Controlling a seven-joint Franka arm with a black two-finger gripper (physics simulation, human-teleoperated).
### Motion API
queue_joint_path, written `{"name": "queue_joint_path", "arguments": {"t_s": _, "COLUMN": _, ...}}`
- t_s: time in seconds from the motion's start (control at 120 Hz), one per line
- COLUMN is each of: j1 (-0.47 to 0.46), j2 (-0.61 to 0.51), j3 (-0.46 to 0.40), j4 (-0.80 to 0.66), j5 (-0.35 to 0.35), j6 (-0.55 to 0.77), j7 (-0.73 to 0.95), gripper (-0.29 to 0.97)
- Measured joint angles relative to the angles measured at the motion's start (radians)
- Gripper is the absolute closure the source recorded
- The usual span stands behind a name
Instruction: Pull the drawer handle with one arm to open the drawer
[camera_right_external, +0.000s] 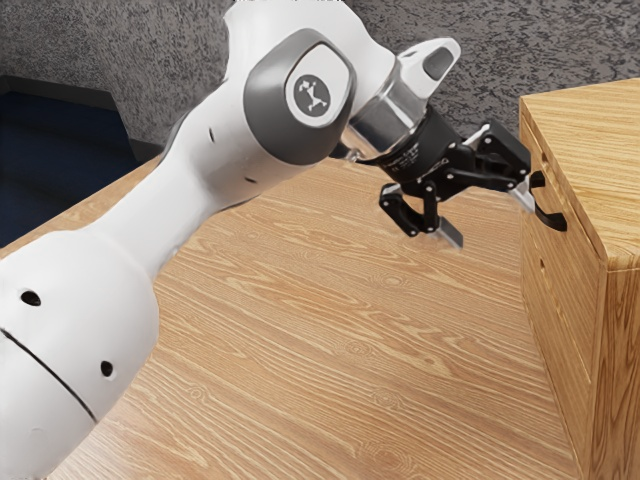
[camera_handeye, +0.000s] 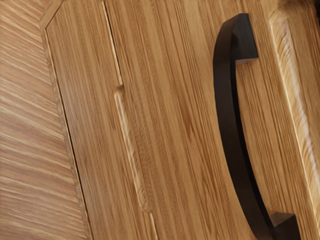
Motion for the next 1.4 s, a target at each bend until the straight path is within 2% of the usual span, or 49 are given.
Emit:
{"name": "queue_joint_path", "arguments": {"t_s": 0.2, "j1": 0.073, "j2": -0.023, "j3": -0.072, "j4": 0.026, "j5": -0.01, "j6": 0.002, "j7": 0.004, "gripper": 0.03}}
{"name": "queue_joint_path", "arguments": {"t_s": 0.483, "j1": 0.105, "j2": -0.039, "j3": -0.073, "j4": 0.048, "j5": -0.01, "j6": 0.006, "j7": 0.026, "gripper": 0.03}}
{"name": "queue_joint_path", "arguments": {"t_s": 0.658, "j1": 0.104, "j2": -0.043, "j3": -0.076, "j4": 0.047, "j5": -0.011, "j6": 0.009, "j7": 0.035, "gripper": 0.04}}
{"name": "queue_joint_path", "arguments": {"t_s": 0.9, "j1": 0.104, "j2": -0.043, "j3": -0.077, "j4": 0.046, "j5": -0.009, "j6": 0.01, "j7": 0.037, "gripper": 0.2}}
{"name": "queue_joint_path", "arguments": {"t_s": 1.1, "j1": 0.096, "j2": -0.033, "j3": -0.071, "j4": 0.037, "j5": -0.006, "j6": 0.009, "j7": 0.042, "gripper": 0.26}}
{"name": "queue_joint_path", "arguments": {"t_s": 1.4, "j1": 0.012, "j2": 0.012, "j3": 0.006, "j4": -0.037, "j5": 0.026, "j6": 0.008, "j7": 0.049, "gripper": 0.27}}
